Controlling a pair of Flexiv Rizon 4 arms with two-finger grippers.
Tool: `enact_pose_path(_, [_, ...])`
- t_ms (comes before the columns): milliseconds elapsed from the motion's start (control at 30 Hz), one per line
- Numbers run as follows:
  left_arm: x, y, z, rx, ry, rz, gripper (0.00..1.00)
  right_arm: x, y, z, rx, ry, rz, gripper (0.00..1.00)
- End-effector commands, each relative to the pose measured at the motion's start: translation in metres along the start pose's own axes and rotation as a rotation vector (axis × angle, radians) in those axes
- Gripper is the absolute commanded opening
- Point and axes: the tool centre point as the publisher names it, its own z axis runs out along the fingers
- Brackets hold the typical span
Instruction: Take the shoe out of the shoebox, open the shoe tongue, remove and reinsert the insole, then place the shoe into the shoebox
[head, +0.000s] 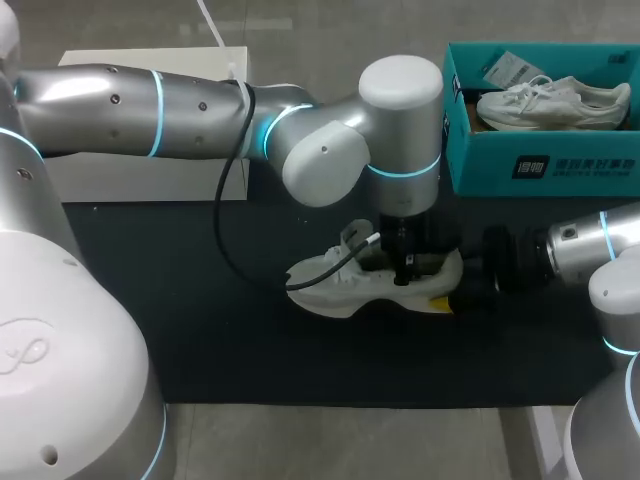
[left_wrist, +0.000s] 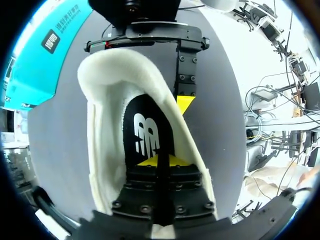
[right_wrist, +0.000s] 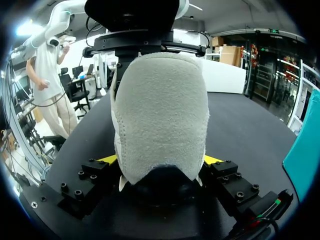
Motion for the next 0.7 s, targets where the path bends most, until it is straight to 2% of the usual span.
enact_pose_path(33, [0.0,-0.003,0.012,-0.01,0.002,-0.002,0.24,-0.002,-0.002,0.001,0.001,-0.003,0.001,0.0])
enact_pose_path(100, [-0.001,-0.004,0.013,-0.015,0.001,0.0,0.38,-0.002,-0.002,0.001,0.001,-0.003,0.001,0.0])
enact_pose_path(133, [-0.001,-0.004,0.014,-0.015,0.003,0.002,0.4,-0.002,-0.002,0.001,0.001,-0.003,0.001,0.0])
enact_pose_path(233, [-0.002,-0.004,0.016,-0.018,0.004,0.005,0.4,-0.002,-0.002,0.001,0.001,-0.003,0.001,0.0])
enact_pose_path(367, [-0.006,-0.005,0.023,-0.03,-0.009,-0.006,0.32,-0.002,-0.002,0.001,0.001,-0.003,0.001,0.0])
enact_pose_path(533, [-0.01,-0.006,0.031,-0.027,-0.029,0.006,0.33,-0.002,-0.002,0.001,0.001,-0.003,0.001,0.0])
enact_pose_path(700, [-0.014,-0.005,0.04,-0.023,-0.057,0.022,0.38,-0.002,-0.002,0.001,0.001,-0.003,0.001,0.0])
